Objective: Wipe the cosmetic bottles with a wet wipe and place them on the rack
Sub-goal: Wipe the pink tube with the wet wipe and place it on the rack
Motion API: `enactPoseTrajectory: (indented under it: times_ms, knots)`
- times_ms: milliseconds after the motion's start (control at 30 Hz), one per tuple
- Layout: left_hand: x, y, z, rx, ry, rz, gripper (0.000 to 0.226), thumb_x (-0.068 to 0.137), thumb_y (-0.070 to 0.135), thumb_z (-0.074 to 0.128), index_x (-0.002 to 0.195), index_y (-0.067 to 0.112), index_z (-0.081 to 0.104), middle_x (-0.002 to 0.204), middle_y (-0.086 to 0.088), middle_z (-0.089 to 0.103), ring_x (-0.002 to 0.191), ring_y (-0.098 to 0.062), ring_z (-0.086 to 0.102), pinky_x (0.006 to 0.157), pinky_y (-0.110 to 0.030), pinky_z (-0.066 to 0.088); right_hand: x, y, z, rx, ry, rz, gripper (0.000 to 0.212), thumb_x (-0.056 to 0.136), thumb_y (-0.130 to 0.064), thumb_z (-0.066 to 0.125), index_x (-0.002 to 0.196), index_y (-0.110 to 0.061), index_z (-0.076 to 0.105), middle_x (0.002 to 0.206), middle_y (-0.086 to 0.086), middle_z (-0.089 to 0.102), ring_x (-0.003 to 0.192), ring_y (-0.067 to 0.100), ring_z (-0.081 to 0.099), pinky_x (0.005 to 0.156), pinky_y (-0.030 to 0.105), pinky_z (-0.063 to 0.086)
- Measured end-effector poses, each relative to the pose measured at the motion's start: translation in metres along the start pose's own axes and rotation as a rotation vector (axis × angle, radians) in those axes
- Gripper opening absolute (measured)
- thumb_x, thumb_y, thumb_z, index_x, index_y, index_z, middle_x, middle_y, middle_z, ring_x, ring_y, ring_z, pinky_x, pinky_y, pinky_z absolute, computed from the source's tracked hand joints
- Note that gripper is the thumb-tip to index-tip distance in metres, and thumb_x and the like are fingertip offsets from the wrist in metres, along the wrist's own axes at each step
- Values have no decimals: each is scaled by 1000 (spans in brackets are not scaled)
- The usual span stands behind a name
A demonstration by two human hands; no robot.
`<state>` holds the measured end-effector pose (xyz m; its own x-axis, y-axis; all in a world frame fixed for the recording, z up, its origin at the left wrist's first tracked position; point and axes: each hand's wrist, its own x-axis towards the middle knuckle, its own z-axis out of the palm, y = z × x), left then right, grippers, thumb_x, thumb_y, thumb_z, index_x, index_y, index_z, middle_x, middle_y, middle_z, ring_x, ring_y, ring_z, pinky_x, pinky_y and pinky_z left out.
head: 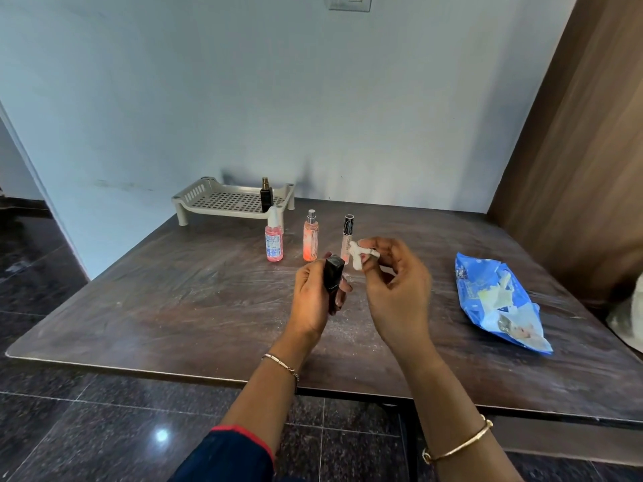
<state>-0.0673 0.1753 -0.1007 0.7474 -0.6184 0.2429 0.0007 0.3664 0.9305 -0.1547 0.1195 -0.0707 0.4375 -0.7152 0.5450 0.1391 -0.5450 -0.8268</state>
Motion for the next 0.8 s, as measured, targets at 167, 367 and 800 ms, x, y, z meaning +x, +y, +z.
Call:
enactPoseTrajectory:
  times_ms: [167, 367, 800]
  knots:
    - [2, -2, -2, 24, -24, 17, 56, 102, 15, 29, 51, 17, 50, 41, -3, 40, 36, -12, 31, 40, -20, 21, -10, -2, -3, -311, -211, -328, 30, 91, -4, 57, 116, -18, 65, 113, -5, 63, 102, 3, 57, 86, 16, 46]
    - [-2, -7, -6, 40, -37, -19, 52, 102, 17, 31, 53, 9, 46, 38, -3, 39, 34, -12, 30, 38, -19, 22, -5, 2, -16, -544, -286, -620, 29, 78, 5, 68, 103, -9, 69, 96, 1, 65, 82, 17, 62, 70, 29, 52]
    - [-2, -23, -2, 43, -114, -79, 45, 101, 14, 29, 60, 7, 47, 43, 1, 47, 38, -12, 33, 41, -21, 25, -14, 28, -46, -657, -368, -471, 16, 80, -5, 71, 93, -16, 68, 89, -6, 65, 76, 17, 63, 64, 30, 51]
